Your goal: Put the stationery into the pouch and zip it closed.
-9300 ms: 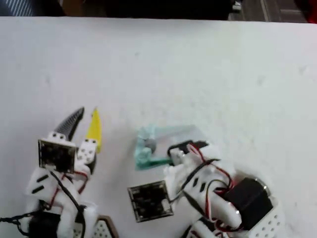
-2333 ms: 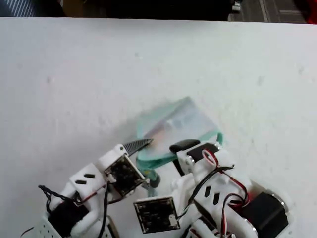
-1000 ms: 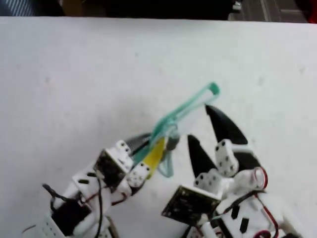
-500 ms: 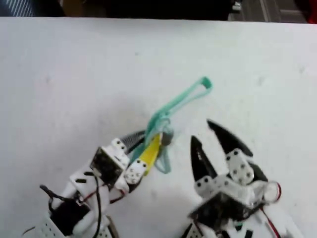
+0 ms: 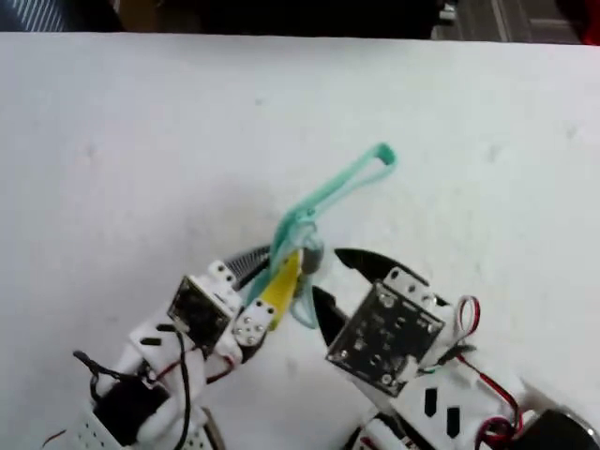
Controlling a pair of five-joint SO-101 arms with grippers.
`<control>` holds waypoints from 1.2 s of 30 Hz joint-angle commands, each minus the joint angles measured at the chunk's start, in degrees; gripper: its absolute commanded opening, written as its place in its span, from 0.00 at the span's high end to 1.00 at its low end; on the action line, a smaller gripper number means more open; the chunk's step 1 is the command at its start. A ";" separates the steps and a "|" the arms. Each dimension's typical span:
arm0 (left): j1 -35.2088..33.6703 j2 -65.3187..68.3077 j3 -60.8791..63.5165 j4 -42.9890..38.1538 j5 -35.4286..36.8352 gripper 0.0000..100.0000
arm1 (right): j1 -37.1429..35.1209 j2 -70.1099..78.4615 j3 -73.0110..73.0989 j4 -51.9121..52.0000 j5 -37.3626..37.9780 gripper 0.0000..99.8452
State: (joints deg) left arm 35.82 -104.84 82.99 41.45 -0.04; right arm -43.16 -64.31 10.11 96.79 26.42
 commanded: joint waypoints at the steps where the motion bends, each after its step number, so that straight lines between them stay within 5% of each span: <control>1: -1.80 0.13 -0.79 0.35 0.35 0.98 | -0.66 -0.04 4.75 -1.27 0.79 0.84; 7: -1.45 0.13 -0.79 0.53 0.35 0.98 | -4.70 0.31 12.66 -9.27 0.70 0.69; 17: -1.45 0.13 -0.79 0.62 0.35 0.98 | -3.38 0.40 17.93 -17.71 0.70 0.72; 24: -1.45 0.13 -0.79 0.62 0.35 0.98 | 0.75 -0.04 23.03 -22.29 0.70 0.85; 36: -1.45 0.13 -0.79 0.70 0.35 0.98 | 0.92 -3.21 21.89 -22.64 0.62 0.86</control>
State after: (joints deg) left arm 34.86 -104.84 82.99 41.45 -0.04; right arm -42.99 -65.01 33.58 75.16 26.51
